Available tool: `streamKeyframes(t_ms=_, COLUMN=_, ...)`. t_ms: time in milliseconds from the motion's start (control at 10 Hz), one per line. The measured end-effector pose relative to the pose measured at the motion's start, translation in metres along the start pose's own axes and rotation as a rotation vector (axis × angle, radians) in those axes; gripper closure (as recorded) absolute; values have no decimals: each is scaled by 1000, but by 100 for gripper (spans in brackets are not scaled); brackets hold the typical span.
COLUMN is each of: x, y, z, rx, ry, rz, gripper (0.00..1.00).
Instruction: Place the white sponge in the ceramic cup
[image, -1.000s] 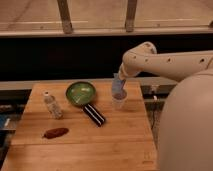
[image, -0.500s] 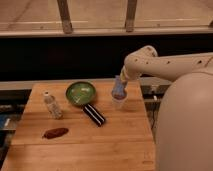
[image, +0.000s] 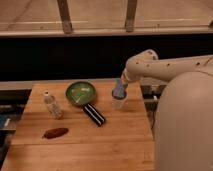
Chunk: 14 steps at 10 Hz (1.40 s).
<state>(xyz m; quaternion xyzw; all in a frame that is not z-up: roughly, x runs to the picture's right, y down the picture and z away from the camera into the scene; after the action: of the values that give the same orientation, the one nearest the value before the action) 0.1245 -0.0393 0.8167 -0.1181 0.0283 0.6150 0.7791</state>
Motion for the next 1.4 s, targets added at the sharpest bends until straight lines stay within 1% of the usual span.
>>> streamKeyframes(t_ms=300, x=4, y=5, z=3, rx=-9, ry=3, rz=-1, gripper=100)
streamKeyframes(t_ms=900, x=4, y=13, z=0, rx=-26, ry=-16, rz=-10, gripper=100)
streamKeyframes(t_ms=1000, x=4, y=13, z=0, rx=-26, ry=-16, rz=-10, gripper=97)
streamKeyframes(t_ms=1100, x=4, y=13, z=0, rx=-26, ry=-16, rz=-10, gripper=89)
streamKeyframes(t_ms=1300, x=4, y=13, z=0, rx=-26, ry=-16, rz=-11, gripper=67)
streamKeyframes(t_ms=1400, x=4, y=13, z=0, rx=-26, ry=-16, rz=-11, gripper=58)
